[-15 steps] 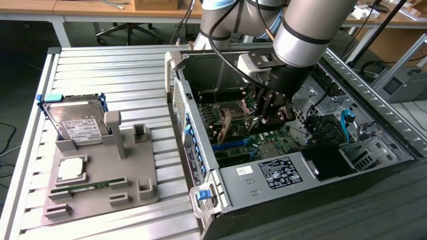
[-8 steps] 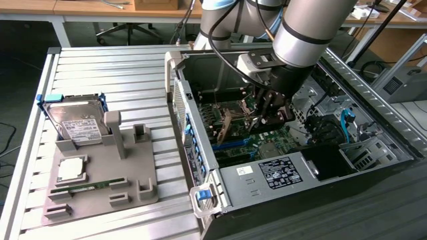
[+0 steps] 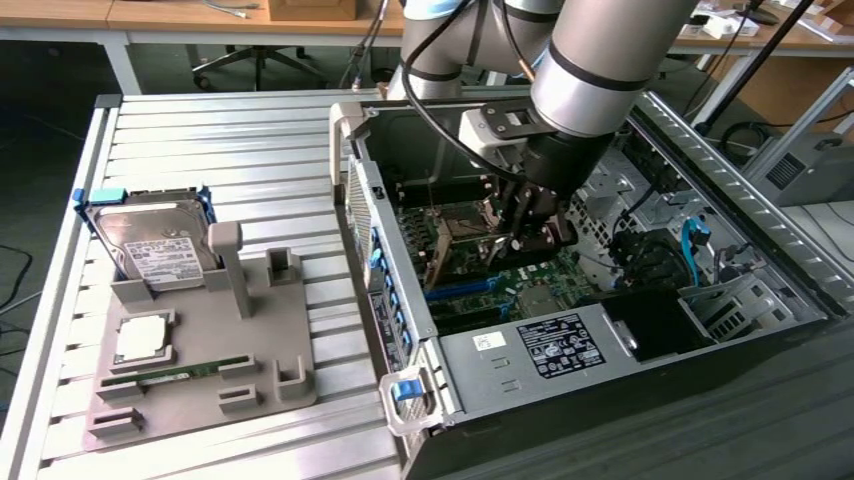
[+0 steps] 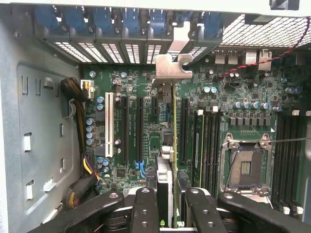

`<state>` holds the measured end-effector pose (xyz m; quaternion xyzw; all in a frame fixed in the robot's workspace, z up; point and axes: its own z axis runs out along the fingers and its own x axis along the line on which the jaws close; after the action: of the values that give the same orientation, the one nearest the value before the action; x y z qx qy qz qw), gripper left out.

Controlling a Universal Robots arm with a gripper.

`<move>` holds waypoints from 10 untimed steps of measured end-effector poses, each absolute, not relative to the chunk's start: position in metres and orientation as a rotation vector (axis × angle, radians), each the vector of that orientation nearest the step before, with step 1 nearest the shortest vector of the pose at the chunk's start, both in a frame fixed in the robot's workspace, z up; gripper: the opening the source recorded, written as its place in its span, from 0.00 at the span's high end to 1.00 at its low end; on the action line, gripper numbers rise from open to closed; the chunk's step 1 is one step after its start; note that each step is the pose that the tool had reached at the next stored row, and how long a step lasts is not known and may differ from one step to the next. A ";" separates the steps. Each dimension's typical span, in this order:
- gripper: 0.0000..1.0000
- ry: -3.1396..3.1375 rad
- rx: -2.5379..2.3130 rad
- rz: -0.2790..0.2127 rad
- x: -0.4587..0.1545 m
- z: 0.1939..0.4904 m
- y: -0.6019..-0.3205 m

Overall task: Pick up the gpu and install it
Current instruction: 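Insert the gpu into the slot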

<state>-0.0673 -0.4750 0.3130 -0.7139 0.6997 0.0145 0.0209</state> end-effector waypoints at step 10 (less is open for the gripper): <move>0.73 2.185 -2.198 0.045 -0.069 0.309 -0.475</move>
<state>-0.0687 -0.4745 0.3094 -0.7089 0.7048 0.0144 0.0212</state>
